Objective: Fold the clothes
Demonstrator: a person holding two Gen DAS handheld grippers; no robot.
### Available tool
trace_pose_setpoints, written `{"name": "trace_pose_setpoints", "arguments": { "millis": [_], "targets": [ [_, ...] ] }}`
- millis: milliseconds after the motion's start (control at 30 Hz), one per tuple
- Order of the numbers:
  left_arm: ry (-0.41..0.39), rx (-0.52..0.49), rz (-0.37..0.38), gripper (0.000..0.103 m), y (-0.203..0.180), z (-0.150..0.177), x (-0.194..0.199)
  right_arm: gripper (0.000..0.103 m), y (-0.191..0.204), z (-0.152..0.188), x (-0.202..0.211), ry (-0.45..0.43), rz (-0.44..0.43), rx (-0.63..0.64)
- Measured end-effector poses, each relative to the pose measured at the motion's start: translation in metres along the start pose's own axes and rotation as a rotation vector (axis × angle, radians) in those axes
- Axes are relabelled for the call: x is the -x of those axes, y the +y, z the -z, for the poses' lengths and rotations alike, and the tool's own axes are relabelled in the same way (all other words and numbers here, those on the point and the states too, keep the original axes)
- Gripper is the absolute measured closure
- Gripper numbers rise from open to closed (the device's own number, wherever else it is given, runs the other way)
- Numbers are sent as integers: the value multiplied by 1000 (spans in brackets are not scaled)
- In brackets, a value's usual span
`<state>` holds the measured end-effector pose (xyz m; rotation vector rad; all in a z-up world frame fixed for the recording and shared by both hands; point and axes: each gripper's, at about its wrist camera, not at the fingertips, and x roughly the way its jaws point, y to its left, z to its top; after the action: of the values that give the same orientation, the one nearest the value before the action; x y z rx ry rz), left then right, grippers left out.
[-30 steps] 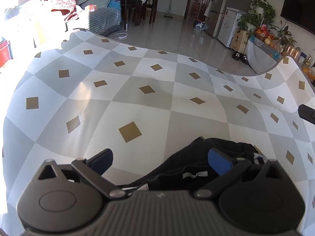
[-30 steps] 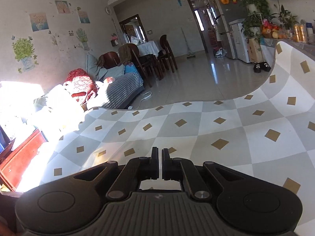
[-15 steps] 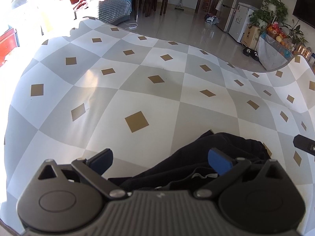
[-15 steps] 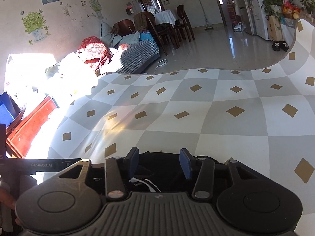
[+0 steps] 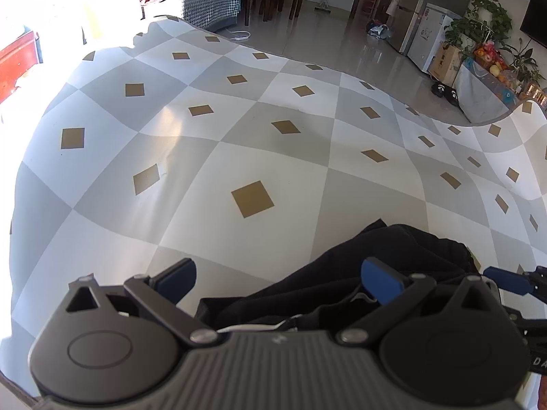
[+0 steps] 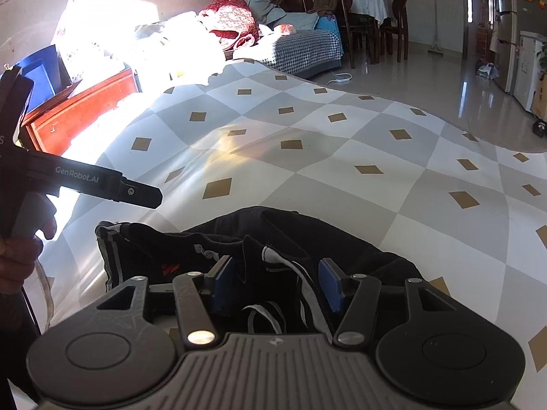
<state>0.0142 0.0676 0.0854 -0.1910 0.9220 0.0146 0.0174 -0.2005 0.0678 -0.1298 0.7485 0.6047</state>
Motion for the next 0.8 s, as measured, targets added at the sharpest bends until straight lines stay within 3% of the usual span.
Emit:
{"name": "trace_pose_setpoints", "arguments": {
  "millis": [667, 800],
  "targets": [
    [35, -37, -23, 0, -8, 11, -10, 47, 19, 5, -42, 60, 94, 47],
    [26, -64, -35, 0, -13, 12, -8, 57, 18, 3, -40, 43, 110, 23]
  ]
}}
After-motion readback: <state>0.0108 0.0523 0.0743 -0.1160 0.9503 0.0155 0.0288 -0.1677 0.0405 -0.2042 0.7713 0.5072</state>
